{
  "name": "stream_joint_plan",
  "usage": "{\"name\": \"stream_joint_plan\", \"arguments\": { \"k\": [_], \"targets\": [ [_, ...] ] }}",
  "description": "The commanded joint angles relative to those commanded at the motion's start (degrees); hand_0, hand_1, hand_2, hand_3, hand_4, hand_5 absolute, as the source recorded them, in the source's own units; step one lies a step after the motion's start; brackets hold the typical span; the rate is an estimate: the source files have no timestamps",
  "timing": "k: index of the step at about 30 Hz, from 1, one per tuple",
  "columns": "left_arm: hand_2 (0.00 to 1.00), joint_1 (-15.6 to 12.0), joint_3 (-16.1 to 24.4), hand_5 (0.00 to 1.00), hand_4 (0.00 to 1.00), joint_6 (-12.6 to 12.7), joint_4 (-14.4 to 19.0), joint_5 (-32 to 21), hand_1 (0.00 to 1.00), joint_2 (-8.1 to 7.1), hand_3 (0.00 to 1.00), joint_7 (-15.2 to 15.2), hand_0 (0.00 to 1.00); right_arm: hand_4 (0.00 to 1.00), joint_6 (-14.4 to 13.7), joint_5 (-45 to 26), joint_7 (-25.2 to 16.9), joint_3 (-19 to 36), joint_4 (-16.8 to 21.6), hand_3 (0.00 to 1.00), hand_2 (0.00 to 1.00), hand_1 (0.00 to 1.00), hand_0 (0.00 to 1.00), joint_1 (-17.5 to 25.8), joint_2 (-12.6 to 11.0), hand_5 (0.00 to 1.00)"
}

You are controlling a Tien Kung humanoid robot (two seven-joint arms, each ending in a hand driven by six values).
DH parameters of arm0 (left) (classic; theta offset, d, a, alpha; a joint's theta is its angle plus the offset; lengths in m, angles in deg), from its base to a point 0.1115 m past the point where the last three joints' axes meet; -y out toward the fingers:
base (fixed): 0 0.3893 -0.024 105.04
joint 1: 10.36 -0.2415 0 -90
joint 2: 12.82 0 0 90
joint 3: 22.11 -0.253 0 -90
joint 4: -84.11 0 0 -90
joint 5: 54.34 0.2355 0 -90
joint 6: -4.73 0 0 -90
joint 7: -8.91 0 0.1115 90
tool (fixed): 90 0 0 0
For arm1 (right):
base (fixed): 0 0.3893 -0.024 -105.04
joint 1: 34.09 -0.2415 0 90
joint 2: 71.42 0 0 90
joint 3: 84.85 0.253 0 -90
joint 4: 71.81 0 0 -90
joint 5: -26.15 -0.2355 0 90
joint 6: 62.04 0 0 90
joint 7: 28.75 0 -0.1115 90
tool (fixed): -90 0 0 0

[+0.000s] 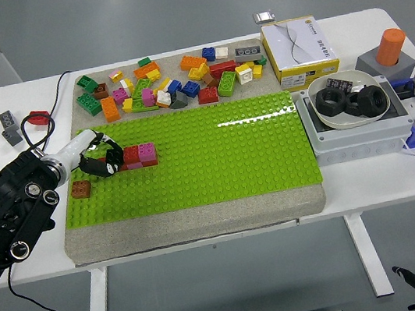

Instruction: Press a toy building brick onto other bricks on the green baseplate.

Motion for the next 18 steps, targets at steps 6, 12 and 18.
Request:
{"name": "stream_joint_plan", "arguments": {
  "k": [6, 12, 18],
  "targets": [
    [0.913, 0.01, -0.16, 0.074, 0.627, 0.05, -0.05, -0.11, 0.958, 0.05, 0.586, -0.03, 0.993, 0.995, 0.02, 0.04, 0.00, 0.03, -0.01, 0.833, 0.673, 0.600, 0.579, -0.01, -0.01, 0.998],
    [0.915, 0.00, -0.14, 0.067, 0.623, 0.06, -0.04, -0.26, 0.958, 0.06, 0.596, 0.03, 0.985, 0.995, 0.09, 0.10, 0.00, 0.07, -0.11, 0.832, 0.672, 0.600, 0.578, -0.05, -0.01, 0.998],
    [0.917, 0.05, -0.32, 0.066, 0.644, 0.24, -0.02, -0.50, 0.958, 0.07, 0.626, 0.00, 0.978, 0.994, 0.14, 0.21, 0.00, 0.15, -0.14, 0.831, 0.673, 0.599, 0.577, -0.11, 0.01, 0.998]
  ]
}}
